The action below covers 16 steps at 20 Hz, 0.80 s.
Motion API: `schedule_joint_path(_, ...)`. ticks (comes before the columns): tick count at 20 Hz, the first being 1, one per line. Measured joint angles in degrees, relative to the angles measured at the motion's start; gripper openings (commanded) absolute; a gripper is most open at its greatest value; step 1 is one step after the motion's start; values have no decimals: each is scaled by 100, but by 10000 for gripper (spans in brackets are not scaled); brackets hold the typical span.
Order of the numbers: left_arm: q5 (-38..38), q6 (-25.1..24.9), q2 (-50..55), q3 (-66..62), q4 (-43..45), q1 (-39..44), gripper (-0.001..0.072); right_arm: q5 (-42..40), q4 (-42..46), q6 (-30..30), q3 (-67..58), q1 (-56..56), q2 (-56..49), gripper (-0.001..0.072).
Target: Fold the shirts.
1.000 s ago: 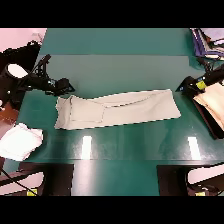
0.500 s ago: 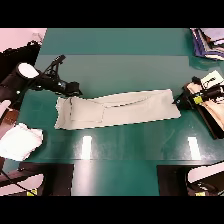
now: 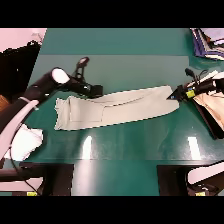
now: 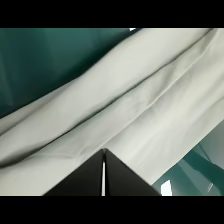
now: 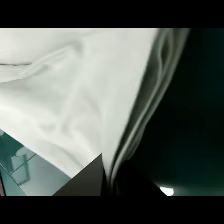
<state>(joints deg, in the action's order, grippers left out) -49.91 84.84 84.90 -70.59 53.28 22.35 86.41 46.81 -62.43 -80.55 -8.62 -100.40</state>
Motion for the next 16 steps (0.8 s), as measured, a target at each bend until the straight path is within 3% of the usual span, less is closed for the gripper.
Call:
schedule_joint_path(8, 17, 157, 1602, -1196, -249, 835, 24, 254, -72, -732, -855, 654, 1447, 19)
schedule_joint_path(16, 107, 227, 2015, -1506, -431, 1067, 24, 223, -83, -1207, -1971, 1974, 1766, 19)
